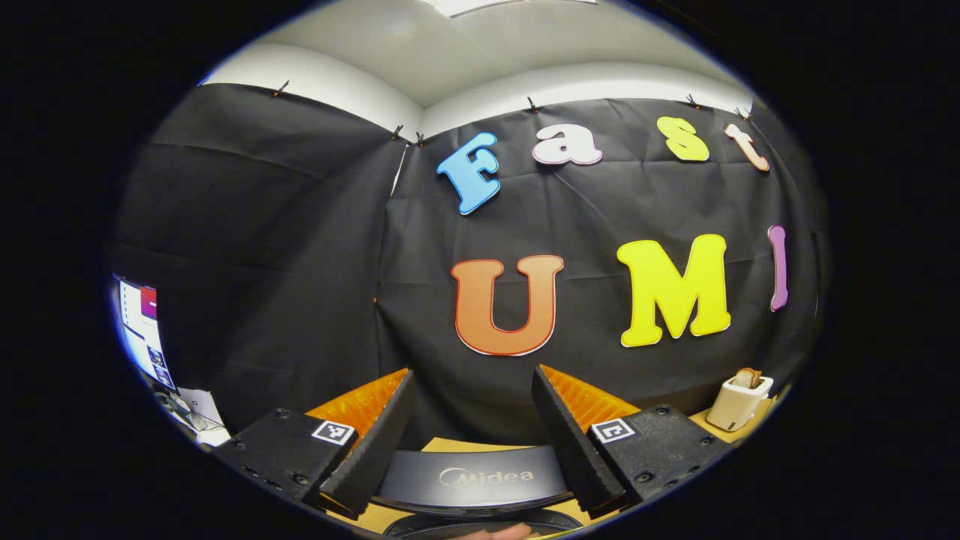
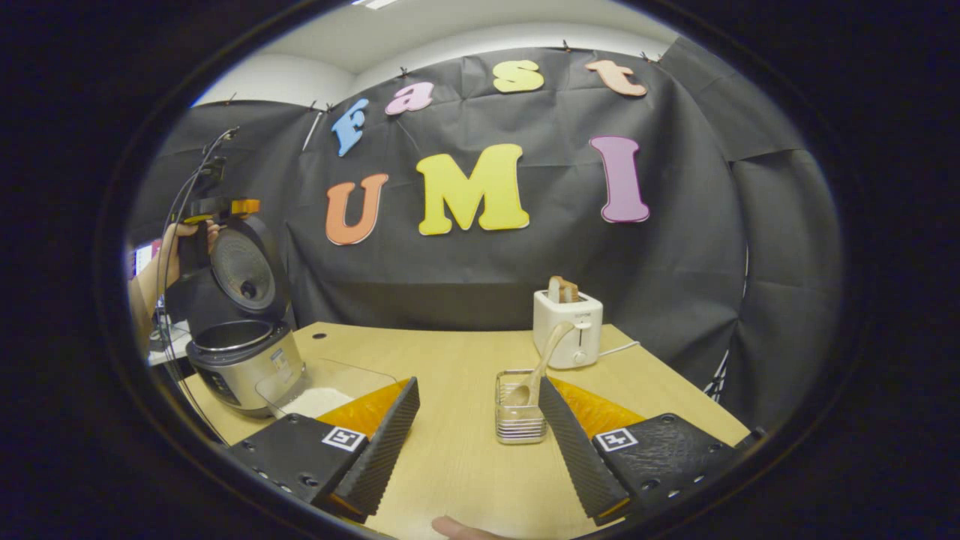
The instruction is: Close the left gripper, press the button to open the rice cooker; take a wooden spoon from the chopstick holder with the right hand, scoop a spoonful of rice and pour it into the rice cooker, then put the wooden spoon back into the chopstick holder.
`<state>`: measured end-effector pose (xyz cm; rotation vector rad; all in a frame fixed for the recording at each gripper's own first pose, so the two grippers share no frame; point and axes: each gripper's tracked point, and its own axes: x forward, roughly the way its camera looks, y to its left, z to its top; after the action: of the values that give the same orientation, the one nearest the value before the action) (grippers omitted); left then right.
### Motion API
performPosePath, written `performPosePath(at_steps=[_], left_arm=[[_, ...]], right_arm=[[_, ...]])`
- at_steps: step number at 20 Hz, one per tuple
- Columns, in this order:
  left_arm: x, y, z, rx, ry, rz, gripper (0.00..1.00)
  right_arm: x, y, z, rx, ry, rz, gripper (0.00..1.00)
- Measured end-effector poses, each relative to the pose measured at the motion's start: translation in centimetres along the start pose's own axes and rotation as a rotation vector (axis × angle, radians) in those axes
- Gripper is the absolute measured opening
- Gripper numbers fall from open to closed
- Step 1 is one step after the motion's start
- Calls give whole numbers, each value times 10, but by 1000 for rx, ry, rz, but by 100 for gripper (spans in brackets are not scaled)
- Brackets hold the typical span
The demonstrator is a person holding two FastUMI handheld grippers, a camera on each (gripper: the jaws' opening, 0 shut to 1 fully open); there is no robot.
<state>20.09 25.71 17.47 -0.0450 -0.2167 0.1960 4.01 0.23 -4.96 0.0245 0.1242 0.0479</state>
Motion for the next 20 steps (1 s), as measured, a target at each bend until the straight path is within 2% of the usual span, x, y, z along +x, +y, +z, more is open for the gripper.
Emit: performPosePath(at_steps=[11,16,20], left_arm=[[-96,-10,-25,20,-139,-31,98],[-138,-17,-58,34,-154,-43,100],[-160,-18,-84,32,-147,-50,98]], right_arm=[[-1,7,-2,-11,8,11,95],[-1,9,-4,-16,16,12,94],[0,11,-6,-18,22,10,95]])
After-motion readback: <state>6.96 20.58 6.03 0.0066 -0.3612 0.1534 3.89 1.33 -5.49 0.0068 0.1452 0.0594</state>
